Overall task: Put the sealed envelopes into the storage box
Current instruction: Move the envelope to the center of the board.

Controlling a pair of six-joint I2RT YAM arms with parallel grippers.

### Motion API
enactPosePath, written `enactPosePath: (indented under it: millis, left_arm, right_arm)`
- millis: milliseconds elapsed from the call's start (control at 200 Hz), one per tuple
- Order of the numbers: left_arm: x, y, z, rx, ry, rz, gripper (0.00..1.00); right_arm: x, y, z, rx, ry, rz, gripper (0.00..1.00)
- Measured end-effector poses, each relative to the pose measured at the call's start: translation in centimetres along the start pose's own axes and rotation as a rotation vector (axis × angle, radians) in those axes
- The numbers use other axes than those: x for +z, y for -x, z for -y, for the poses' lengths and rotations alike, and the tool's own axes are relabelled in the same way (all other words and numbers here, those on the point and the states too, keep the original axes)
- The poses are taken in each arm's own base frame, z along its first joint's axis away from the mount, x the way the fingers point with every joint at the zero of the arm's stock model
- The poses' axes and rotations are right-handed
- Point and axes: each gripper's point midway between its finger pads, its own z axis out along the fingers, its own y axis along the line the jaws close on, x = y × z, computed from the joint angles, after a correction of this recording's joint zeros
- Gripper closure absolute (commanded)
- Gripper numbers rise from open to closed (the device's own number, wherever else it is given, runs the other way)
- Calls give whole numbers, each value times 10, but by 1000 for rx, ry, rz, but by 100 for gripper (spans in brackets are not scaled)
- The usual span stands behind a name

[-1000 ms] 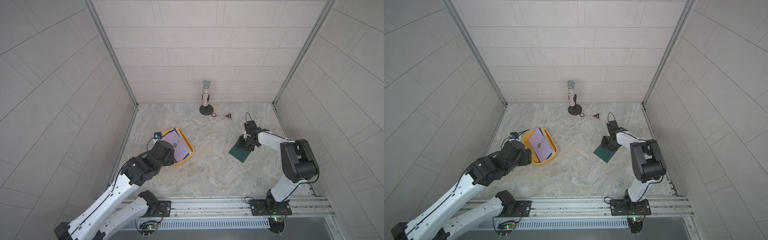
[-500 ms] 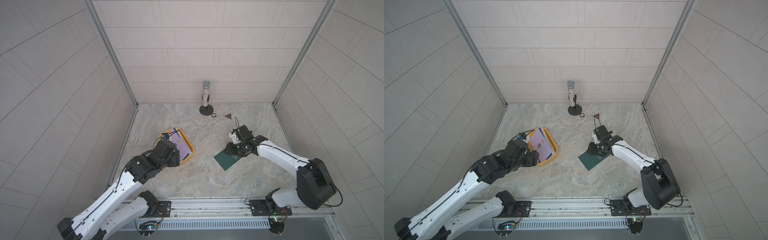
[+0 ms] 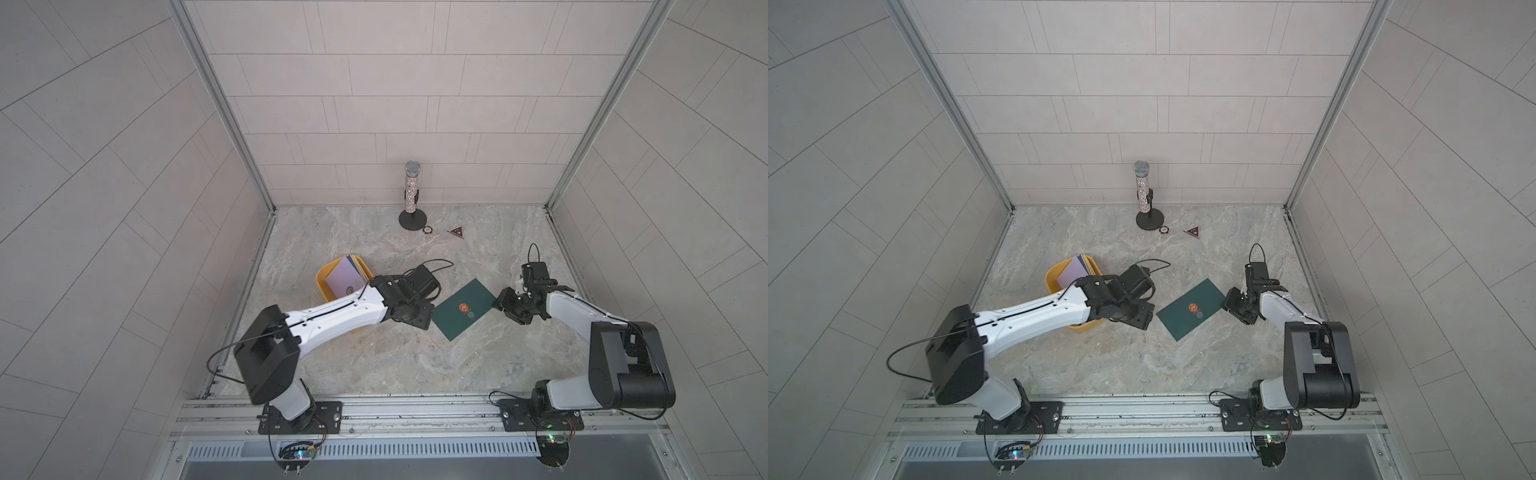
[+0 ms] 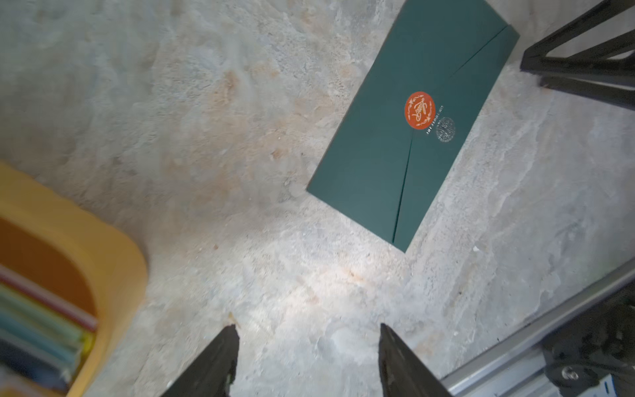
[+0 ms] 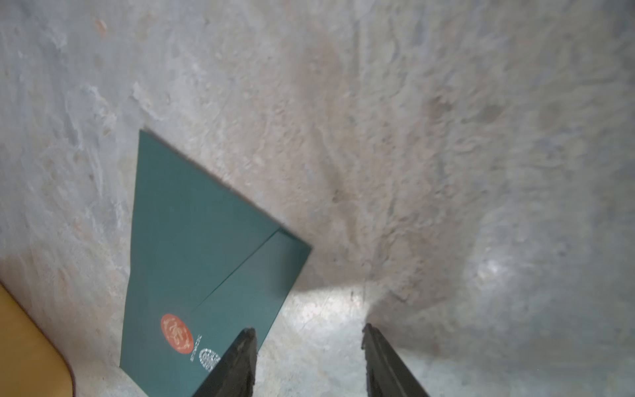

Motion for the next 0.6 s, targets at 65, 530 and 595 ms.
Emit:
enactPosePath:
  millis: [65, 530, 595]
  left_arm:
    - [21, 3, 3, 11, 14, -27, 32]
    - [69, -45, 4, -43, -59, -123, 38]
    - [60, -57, -1, -60, -68, -124, 38]
  right_arm:
    - [4, 7, -6, 3, 22, 9, 46]
    - [44, 25, -101, -46, 355, -85, 48]
    - [47, 11, -116, -84, 387, -127, 48]
